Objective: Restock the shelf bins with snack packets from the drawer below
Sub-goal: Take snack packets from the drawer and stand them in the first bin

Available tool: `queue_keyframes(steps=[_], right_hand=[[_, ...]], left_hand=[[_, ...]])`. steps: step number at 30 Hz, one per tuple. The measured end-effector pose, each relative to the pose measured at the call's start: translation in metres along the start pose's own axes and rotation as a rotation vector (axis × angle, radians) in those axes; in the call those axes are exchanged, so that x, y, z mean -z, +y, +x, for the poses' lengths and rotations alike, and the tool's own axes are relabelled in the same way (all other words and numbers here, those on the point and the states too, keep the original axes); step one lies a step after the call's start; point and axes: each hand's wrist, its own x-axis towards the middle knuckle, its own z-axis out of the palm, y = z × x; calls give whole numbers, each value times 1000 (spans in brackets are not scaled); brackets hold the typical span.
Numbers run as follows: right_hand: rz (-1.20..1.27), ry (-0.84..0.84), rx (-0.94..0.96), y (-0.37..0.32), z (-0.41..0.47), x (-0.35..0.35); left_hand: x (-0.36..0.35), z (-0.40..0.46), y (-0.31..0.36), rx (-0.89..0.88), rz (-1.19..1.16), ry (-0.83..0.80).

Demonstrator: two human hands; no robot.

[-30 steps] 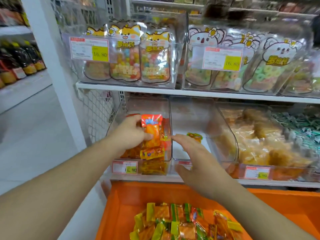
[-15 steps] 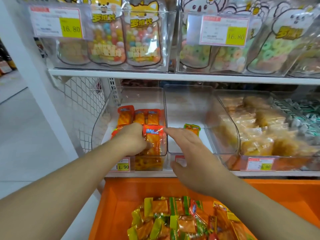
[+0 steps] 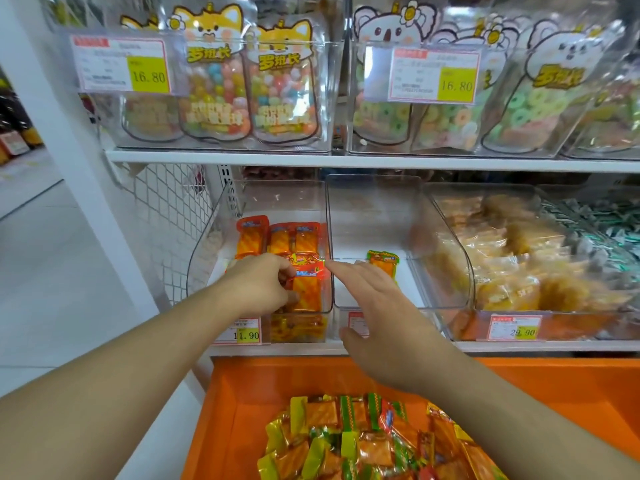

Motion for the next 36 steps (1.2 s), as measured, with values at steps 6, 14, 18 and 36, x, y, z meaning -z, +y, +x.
queue_keyframes(steps=[6, 14, 18, 36], right_hand=[[4, -9, -5, -2, 0, 1], [19, -21, -35, -4, -1, 2], [22, -24, -48, -4, -2, 2], [35, -8, -51, -4, -1, 1]], left_hand=[[7, 0, -13, 46, 33, 110], [9, -4, -13, 34, -26, 0], [8, -4, -13, 69, -12, 15], [5, 7, -35, 49, 11, 25]])
